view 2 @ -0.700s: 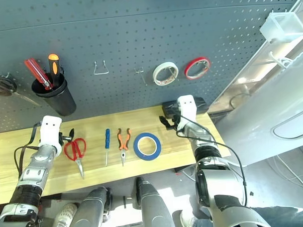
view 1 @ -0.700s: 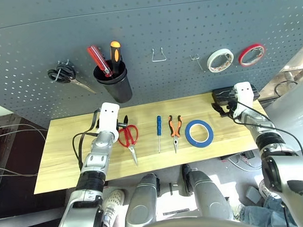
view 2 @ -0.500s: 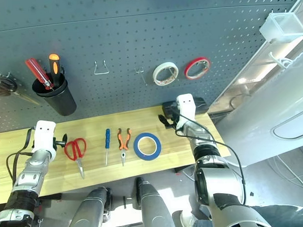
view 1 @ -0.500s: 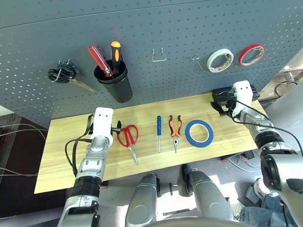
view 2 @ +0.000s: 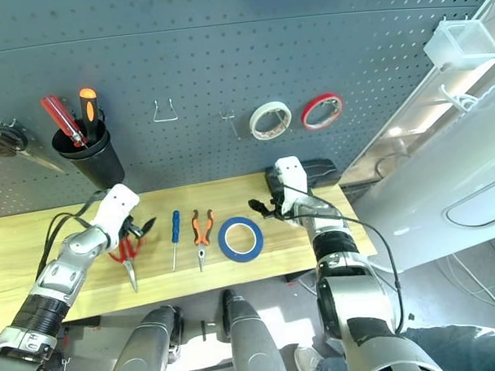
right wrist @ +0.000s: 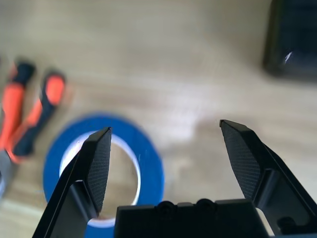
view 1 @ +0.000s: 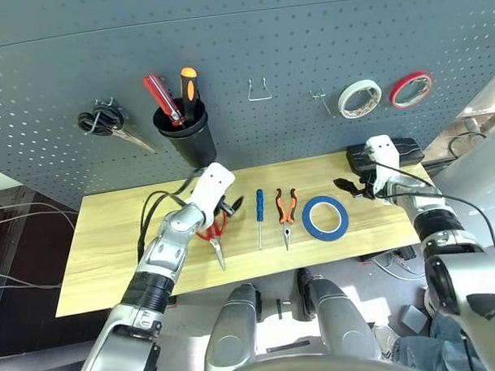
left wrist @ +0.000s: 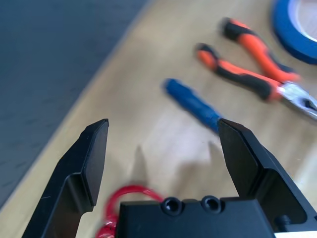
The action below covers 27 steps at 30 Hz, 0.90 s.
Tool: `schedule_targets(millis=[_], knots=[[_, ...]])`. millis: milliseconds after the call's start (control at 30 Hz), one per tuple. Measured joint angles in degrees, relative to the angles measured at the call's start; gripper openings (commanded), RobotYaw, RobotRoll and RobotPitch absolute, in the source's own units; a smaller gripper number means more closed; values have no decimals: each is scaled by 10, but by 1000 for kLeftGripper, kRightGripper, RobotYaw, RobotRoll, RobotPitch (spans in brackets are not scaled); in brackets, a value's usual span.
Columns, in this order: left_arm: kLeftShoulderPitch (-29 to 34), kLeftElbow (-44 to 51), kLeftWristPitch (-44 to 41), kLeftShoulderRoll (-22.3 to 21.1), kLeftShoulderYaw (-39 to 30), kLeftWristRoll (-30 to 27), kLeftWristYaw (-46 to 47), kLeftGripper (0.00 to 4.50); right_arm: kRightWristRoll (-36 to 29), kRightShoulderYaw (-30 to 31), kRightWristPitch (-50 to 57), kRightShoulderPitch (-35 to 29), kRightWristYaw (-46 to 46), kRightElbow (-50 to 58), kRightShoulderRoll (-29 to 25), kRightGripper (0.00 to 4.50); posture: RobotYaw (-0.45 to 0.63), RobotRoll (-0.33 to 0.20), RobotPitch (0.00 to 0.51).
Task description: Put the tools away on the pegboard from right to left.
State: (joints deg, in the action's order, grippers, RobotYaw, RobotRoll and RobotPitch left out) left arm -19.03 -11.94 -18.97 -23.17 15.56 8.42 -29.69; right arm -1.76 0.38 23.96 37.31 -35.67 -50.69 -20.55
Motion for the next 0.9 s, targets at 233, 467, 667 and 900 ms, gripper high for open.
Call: schedule_targets(millis=[233, 467, 667, 900], knots=[[-37, 36, -48, 26, 62, 25, -41, 4472, 12, 26, 51, -20, 7, 39, 6, 4500, 5, 0, 290], [-45, 42, -80, 24, 121, 54, -87, 4500, 29, 40, 96, -19, 27, 39, 10, 3137, -1, 0, 298], [-45, 43, -91, 26, 121, 57, -87, 4500, 37, 47, 114, -15, 37, 40, 14, 1060, -7, 0, 288], [-44, 40, -61, 29, 92, 49, -63, 4500, 39, 50, 116, -57, 43, 142, 3, 692, -21, 0, 260]])
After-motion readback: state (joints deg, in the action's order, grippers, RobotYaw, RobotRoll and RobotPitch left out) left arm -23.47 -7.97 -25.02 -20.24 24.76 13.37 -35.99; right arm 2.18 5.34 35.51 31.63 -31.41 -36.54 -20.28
